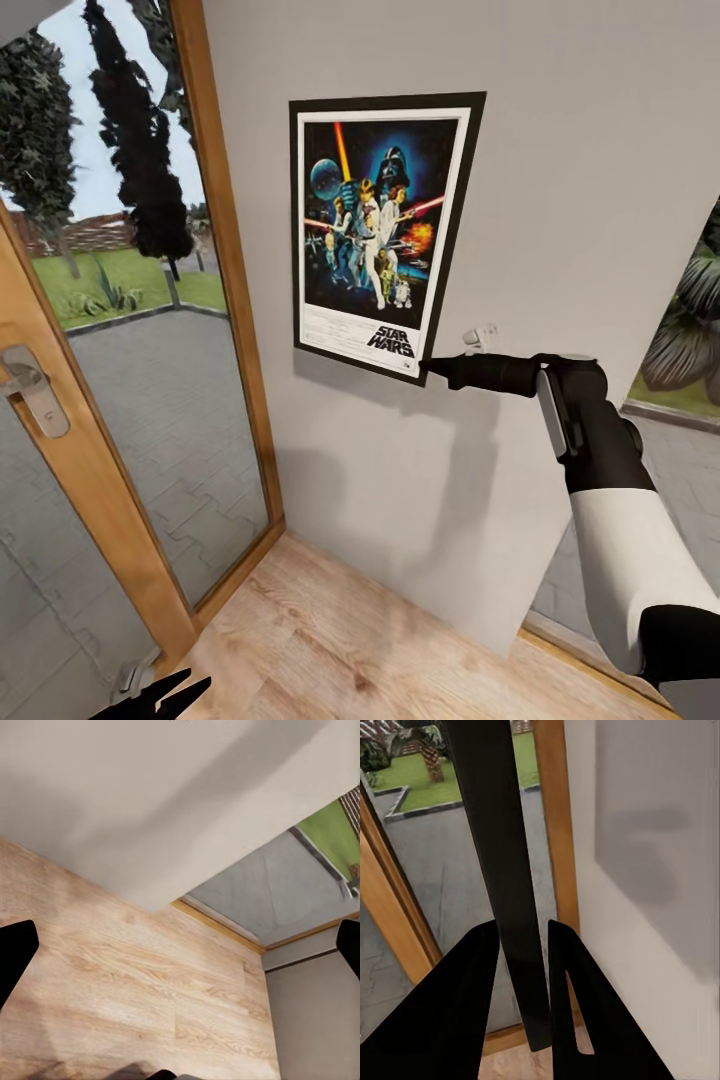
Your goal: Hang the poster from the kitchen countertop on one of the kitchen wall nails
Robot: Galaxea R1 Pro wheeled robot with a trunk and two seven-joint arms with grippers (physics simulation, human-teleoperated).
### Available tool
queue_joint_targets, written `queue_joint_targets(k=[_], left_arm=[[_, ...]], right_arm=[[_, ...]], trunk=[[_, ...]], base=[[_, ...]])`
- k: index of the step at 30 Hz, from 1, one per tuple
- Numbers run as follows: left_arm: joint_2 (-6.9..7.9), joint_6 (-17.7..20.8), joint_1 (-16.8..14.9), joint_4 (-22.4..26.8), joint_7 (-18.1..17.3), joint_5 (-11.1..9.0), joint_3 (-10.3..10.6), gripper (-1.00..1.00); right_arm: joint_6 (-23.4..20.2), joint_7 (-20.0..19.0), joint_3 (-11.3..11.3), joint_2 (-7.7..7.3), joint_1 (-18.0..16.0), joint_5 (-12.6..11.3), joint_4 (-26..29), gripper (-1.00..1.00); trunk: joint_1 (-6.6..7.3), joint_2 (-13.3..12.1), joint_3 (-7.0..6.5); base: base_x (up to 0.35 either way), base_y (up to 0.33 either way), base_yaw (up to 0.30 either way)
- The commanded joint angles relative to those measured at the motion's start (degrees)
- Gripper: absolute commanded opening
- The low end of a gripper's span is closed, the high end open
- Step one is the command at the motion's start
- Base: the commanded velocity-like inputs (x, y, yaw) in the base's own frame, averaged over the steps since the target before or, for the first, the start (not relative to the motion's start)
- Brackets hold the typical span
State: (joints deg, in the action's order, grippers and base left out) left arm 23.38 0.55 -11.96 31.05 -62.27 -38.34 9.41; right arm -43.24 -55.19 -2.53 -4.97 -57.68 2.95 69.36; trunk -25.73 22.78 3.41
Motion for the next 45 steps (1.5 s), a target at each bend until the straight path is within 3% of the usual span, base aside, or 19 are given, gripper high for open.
queue_joint_targets(k=[1,45], left_arm=[[0.06,0.06,-0.08,-0.03,-0.05,-0.55,0.43,1.0],[0.08,0.15,-0.08,-0.03,0.04,-0.53,0.43,1.0]], right_arm=[[-0.37,-0.44,-0.1,0.03,-0.07,0.21,0.05,-1.0],[-0.36,-0.44,-0.11,0.05,-0.07,0.21,0.25,-1.0]], trunk=[[-0.05,0.13,0.14],[-0.05,0.13,0.14]], base=[[0.092,0.0,0.0],[0.068,-0.02,0.0]])
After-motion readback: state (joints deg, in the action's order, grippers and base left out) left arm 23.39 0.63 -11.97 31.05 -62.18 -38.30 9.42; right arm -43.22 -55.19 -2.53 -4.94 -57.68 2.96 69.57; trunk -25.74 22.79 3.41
